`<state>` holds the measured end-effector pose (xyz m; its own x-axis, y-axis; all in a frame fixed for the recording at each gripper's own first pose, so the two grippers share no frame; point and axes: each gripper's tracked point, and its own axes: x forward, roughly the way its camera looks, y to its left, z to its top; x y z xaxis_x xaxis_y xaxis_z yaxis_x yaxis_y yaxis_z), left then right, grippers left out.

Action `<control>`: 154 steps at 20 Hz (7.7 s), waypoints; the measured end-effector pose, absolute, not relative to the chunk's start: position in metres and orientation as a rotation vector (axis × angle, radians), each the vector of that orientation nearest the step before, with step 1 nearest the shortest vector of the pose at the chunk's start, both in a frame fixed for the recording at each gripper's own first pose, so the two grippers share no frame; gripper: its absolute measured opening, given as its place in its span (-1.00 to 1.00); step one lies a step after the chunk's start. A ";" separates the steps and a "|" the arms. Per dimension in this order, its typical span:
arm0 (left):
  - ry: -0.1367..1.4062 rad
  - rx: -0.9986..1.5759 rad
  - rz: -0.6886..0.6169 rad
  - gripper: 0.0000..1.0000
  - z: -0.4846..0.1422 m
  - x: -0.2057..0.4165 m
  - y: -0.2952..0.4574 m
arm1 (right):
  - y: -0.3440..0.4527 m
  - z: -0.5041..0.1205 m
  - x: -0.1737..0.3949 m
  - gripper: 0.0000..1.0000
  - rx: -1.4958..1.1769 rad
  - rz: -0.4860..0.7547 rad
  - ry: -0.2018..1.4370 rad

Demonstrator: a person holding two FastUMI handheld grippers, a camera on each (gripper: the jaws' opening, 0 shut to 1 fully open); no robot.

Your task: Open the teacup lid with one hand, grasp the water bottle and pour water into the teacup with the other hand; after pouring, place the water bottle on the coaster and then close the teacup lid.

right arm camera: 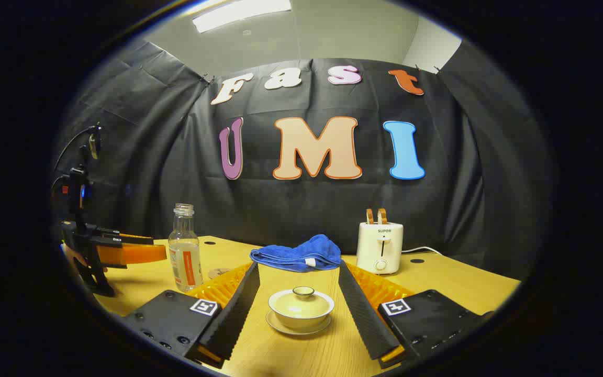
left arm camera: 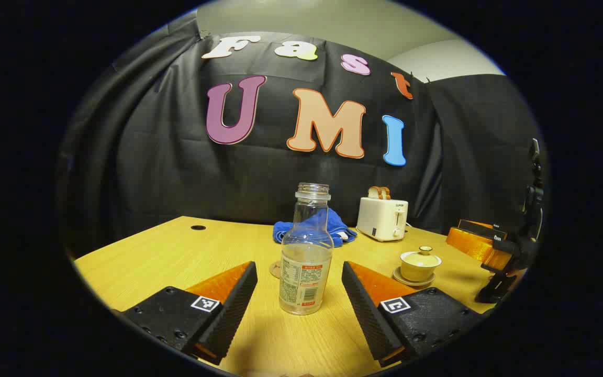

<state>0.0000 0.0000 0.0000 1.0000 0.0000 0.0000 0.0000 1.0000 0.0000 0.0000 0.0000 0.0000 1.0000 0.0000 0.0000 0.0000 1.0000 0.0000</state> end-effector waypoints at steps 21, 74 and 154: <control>-0.009 0.102 0.005 0.91 0.000 0.000 -0.012 | 0.000 -0.033 0.012 0.93 0.071 0.037 0.125; -0.007 0.101 0.003 0.90 -0.008 0.063 -0.004 | -0.103 -0.040 0.030 -0.38 0.036 -0.337 0.120; 0.235 1.831 -0.146 0.39 -0.013 0.138 -0.081 | -0.183 -0.039 0.010 -0.37 0.032 -0.411 0.126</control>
<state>0.1382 -0.0807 -0.0133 0.9715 0.0847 -0.2216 0.2362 -0.2571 0.9371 0.0097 -0.1826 -0.0385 0.9092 -0.3960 -0.1290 0.3999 0.9165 0.0053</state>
